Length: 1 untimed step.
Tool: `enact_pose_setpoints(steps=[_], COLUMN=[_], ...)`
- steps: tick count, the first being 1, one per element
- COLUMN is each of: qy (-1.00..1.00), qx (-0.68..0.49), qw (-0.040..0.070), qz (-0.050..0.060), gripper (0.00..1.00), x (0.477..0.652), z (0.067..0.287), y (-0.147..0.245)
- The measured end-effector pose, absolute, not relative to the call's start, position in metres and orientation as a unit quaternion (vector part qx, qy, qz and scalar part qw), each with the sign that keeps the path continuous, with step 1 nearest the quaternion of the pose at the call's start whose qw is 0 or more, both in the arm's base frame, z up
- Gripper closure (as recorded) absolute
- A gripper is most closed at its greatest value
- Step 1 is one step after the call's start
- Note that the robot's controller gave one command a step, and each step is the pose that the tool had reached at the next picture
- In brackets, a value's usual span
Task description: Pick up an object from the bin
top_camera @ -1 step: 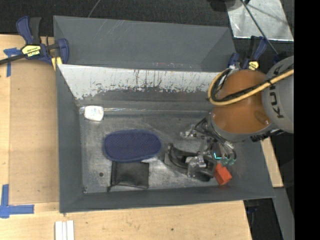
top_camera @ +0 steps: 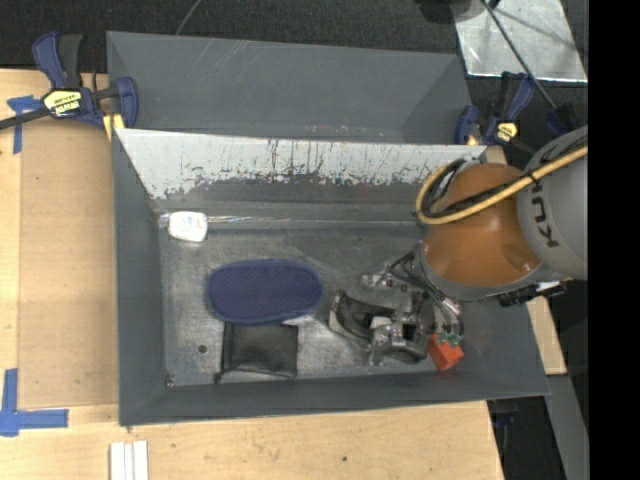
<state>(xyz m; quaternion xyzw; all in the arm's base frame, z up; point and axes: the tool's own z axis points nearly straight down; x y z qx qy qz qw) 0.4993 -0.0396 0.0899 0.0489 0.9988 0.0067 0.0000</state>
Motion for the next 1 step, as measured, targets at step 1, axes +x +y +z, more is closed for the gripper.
enact_pose_setpoints(steps=[1], qy=[0.997], qx=[0.072], qw=[-0.002], qz=[0.003], gripper=[0.00], x=[0.4933], z=[0.0912], y=[-0.0359])
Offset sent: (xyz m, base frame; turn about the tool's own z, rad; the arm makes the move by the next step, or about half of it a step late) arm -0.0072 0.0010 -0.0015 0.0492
